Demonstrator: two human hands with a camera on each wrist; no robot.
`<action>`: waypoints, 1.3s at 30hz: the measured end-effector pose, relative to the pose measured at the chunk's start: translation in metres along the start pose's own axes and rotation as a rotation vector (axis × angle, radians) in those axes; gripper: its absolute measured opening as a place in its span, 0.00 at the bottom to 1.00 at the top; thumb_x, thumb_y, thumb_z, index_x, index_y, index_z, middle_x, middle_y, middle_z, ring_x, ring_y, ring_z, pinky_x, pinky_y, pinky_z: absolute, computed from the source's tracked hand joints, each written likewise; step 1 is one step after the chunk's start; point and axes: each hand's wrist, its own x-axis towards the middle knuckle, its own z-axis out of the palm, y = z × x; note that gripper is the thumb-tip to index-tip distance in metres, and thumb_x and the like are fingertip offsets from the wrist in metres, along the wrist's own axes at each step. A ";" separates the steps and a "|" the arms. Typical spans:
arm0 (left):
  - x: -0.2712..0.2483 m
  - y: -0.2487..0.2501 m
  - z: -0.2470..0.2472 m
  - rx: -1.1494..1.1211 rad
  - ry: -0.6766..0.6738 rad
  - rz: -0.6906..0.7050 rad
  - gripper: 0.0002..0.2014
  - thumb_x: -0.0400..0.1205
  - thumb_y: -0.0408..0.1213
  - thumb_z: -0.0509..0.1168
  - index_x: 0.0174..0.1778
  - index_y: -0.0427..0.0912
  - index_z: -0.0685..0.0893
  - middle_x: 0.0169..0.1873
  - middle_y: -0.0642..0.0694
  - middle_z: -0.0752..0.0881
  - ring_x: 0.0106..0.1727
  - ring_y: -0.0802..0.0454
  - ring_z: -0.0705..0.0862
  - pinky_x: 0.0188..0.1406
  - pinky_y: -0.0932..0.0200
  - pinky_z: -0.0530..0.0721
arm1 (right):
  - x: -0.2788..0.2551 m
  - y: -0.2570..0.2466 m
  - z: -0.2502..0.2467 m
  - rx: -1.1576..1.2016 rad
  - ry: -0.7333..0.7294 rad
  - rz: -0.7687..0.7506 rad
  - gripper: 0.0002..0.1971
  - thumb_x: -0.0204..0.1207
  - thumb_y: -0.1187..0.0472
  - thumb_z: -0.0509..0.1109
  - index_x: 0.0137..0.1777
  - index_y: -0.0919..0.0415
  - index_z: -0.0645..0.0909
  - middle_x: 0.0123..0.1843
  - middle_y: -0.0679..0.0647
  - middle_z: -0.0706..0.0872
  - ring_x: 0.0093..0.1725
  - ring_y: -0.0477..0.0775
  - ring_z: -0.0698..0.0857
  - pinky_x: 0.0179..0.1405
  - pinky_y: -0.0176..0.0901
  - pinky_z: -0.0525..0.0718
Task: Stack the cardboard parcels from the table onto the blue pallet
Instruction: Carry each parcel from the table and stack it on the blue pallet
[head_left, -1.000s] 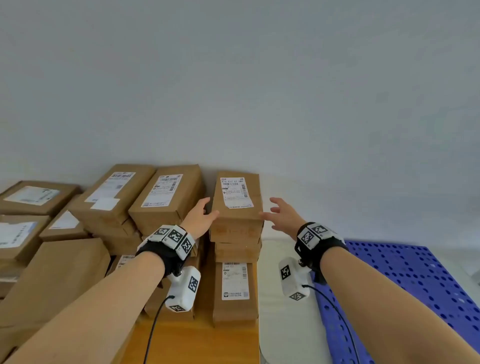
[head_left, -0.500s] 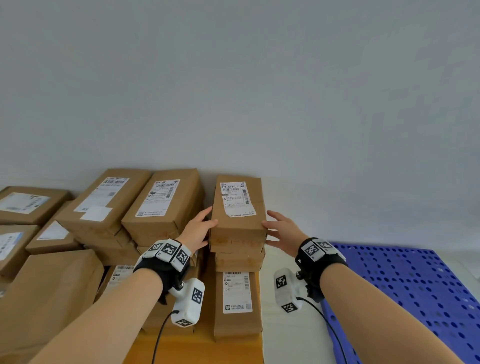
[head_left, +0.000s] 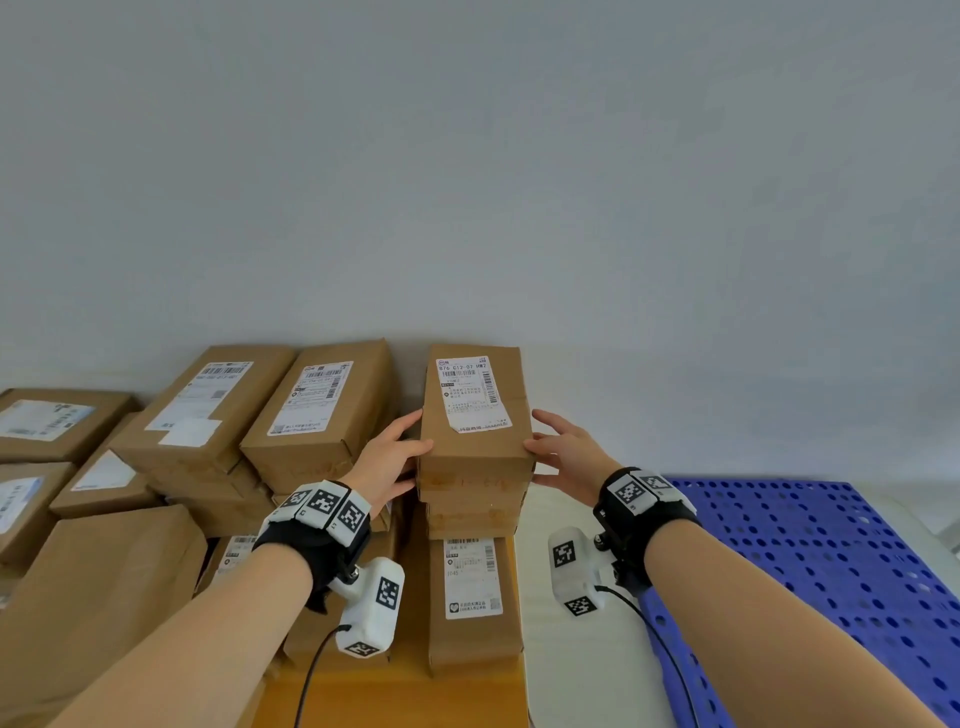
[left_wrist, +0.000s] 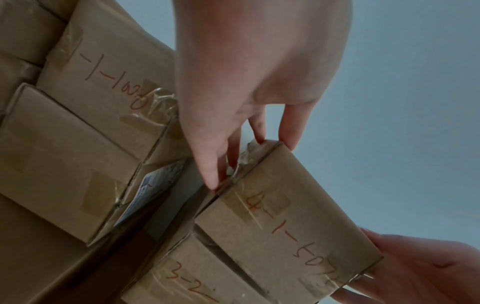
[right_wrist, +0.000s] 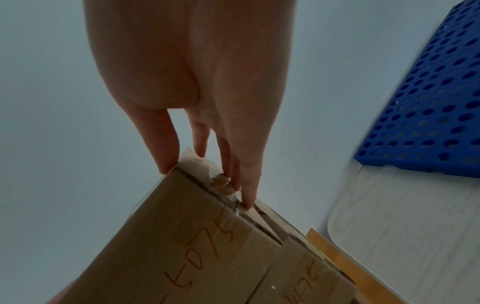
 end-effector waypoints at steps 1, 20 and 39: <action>-0.004 0.000 0.002 0.002 -0.002 0.007 0.26 0.82 0.30 0.63 0.74 0.58 0.71 0.66 0.48 0.79 0.68 0.45 0.77 0.67 0.44 0.76 | -0.005 0.000 -0.002 0.006 0.001 -0.006 0.29 0.80 0.74 0.62 0.78 0.54 0.65 0.55 0.55 0.83 0.61 0.58 0.80 0.59 0.57 0.78; -0.137 -0.024 0.187 -0.061 -0.111 0.095 0.26 0.79 0.24 0.65 0.73 0.44 0.72 0.59 0.47 0.84 0.64 0.45 0.81 0.68 0.45 0.77 | -0.182 0.020 -0.165 0.116 0.066 -0.158 0.26 0.80 0.78 0.59 0.74 0.56 0.69 0.68 0.58 0.78 0.65 0.61 0.80 0.62 0.59 0.80; -0.190 -0.068 0.403 0.155 -0.302 0.110 0.31 0.77 0.23 0.68 0.72 0.54 0.73 0.54 0.42 0.85 0.56 0.43 0.85 0.56 0.44 0.85 | -0.297 0.056 -0.381 0.081 0.206 -0.113 0.32 0.77 0.78 0.62 0.78 0.53 0.66 0.69 0.61 0.78 0.67 0.62 0.79 0.63 0.63 0.81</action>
